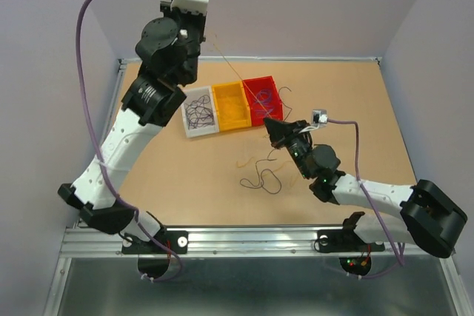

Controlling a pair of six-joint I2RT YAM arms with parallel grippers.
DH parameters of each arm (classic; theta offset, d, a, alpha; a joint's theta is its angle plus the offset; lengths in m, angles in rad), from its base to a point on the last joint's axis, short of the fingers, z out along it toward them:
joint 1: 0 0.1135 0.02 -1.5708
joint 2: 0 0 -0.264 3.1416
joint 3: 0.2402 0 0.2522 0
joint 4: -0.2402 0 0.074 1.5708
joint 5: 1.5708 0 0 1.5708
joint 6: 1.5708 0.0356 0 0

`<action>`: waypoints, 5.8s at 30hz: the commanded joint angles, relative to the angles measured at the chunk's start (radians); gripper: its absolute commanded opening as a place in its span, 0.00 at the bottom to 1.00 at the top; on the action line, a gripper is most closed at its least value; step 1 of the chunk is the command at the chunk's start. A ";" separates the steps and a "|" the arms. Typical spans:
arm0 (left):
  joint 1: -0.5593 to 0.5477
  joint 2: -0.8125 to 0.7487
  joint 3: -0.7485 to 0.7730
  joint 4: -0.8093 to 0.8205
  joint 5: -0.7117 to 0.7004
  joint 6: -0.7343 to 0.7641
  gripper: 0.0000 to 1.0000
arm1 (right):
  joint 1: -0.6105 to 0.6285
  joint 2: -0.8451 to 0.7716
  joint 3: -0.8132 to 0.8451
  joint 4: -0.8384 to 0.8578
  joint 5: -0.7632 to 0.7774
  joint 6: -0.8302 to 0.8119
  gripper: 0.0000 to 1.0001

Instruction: Untangle the cables

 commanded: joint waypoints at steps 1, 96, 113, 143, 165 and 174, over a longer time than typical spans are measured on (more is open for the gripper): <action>0.033 -0.258 -0.176 0.243 0.239 -0.113 0.00 | -0.018 -0.012 -0.022 -0.276 -0.139 -0.222 0.00; 0.213 0.236 -0.643 0.248 0.327 -0.168 0.00 | -0.020 -0.173 -0.102 -0.377 0.057 -0.145 0.84; 0.158 0.362 -0.533 -0.050 0.200 -0.065 0.00 | -0.018 -0.149 -0.089 -0.379 0.058 -0.146 0.84; 0.253 0.498 -0.543 0.049 0.610 -0.297 0.41 | -0.020 -0.192 -0.099 -0.379 0.055 -0.154 0.84; 0.244 0.076 -0.844 0.208 0.767 -0.197 0.65 | -0.018 -0.187 -0.089 -0.380 0.051 -0.165 0.84; 0.060 -0.190 -1.157 0.327 1.034 0.086 0.99 | -0.018 -0.344 -0.135 -0.402 0.167 -0.174 0.84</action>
